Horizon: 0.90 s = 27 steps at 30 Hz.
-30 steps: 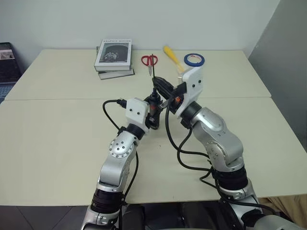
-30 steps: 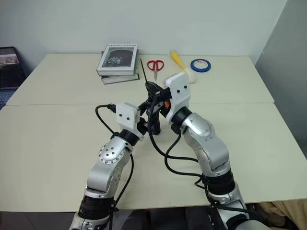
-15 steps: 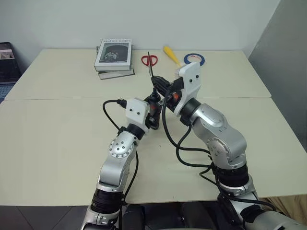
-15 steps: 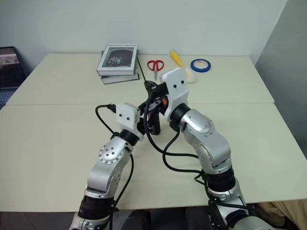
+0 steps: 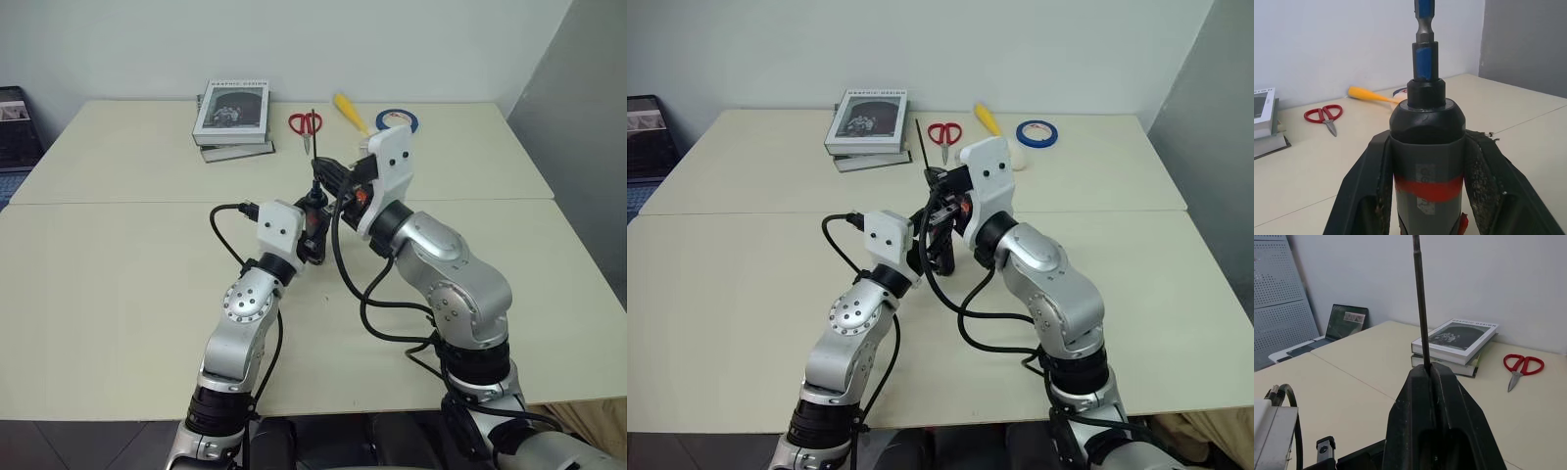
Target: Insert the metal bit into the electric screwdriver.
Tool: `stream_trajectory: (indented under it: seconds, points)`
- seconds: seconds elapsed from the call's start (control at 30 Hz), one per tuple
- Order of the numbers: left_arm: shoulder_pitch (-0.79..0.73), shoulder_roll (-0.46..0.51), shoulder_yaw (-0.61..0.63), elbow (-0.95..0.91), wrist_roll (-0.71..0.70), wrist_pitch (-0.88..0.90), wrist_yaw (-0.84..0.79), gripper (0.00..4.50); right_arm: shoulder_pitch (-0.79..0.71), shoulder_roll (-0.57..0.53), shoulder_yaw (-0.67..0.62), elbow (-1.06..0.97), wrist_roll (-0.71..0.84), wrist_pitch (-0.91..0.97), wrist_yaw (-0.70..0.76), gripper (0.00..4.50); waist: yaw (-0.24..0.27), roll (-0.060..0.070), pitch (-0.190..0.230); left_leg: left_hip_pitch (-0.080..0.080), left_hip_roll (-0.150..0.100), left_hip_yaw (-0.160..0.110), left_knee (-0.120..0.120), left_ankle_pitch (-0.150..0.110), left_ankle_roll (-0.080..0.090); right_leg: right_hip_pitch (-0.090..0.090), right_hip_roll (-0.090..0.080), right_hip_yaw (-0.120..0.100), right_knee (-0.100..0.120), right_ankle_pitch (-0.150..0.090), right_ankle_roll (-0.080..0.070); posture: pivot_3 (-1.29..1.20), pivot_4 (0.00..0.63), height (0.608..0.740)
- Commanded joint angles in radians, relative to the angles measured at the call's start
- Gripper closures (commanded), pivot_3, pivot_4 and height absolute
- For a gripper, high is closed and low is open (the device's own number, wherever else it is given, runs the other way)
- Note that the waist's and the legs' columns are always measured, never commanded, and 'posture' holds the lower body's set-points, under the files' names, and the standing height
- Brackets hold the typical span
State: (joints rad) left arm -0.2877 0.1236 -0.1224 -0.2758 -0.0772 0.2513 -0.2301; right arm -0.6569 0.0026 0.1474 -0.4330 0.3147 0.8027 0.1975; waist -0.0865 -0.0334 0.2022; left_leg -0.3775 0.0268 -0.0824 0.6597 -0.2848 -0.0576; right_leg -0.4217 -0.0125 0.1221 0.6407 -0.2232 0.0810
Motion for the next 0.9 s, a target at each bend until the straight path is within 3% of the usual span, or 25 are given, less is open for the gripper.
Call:
stream_trajectory:
  seconds: [0.03,0.3,0.33,0.37,0.63,0.83,0.9]
  points:
    - [-0.001,0.005,0.011,-0.012,0.013,-0.008,0.008,2.86,-0.025,0.013,-0.009,-0.041,0.016,0.042,-0.021,4.50,0.000,0.000,0.000,0.000,0.000,0.000,0.000,0.000,0.000,0.000,0.000,0.000,0.000,0.000,0.000,0.00,0.150,0.740]
    - [-0.002,0.005,0.010,-0.010,0.012,-0.009,0.008,2.86,-0.022,0.017,-0.008,-0.058,0.025,0.079,-0.044,4.50,0.000,0.000,0.000,-0.001,0.000,0.000,0.000,0.000,0.000,-0.001,0.000,0.000,0.000,0.000,0.000,0.00,0.150,0.740]
    - [-0.002,0.005,0.010,-0.010,0.012,-0.009,0.007,2.86,-0.020,0.016,-0.008,-0.059,0.026,0.076,-0.044,4.09,0.000,0.000,0.000,-0.001,0.000,0.000,0.000,0.000,0.000,-0.001,0.000,0.000,0.000,0.000,0.000,0.00,0.150,0.740]
    - [-0.002,0.005,0.010,-0.010,0.012,-0.009,0.007,2.86,-0.019,0.015,-0.009,-0.059,0.027,0.075,-0.044,4.01,0.000,0.000,0.000,-0.001,0.000,0.000,0.000,0.000,0.000,-0.001,0.000,0.000,0.000,0.000,0.000,0.00,0.150,0.740]
    - [-0.004,0.005,0.009,-0.007,0.011,-0.009,0.006,2.86,-0.018,-0.006,-0.022,-0.068,0.034,0.053,-0.027,1.96,0.000,0.000,0.000,-0.001,0.000,0.000,0.000,0.000,0.000,-0.001,0.000,-0.001,0.000,0.000,0.000,0.00,0.150,0.740]
    - [-0.011,0.004,0.011,-0.001,0.009,-0.010,0.005,2.86,-0.005,-0.058,-0.049,-0.095,0.066,0.053,0.028,0.70,0.000,0.000,0.000,-0.001,0.000,0.000,0.000,0.000,0.000,-0.001,0.000,-0.001,-0.001,0.000,0.000,0.00,0.150,0.740]
    - [-0.013,0.003,0.011,0.002,0.009,-0.012,0.005,2.86,-0.001,-0.082,-0.066,-0.102,0.086,0.054,0.055,0.06,0.000,0.000,0.000,-0.002,0.000,0.000,0.000,0.000,0.000,-0.001,0.000,-0.001,-0.001,0.000,0.000,0.00,0.150,0.740]
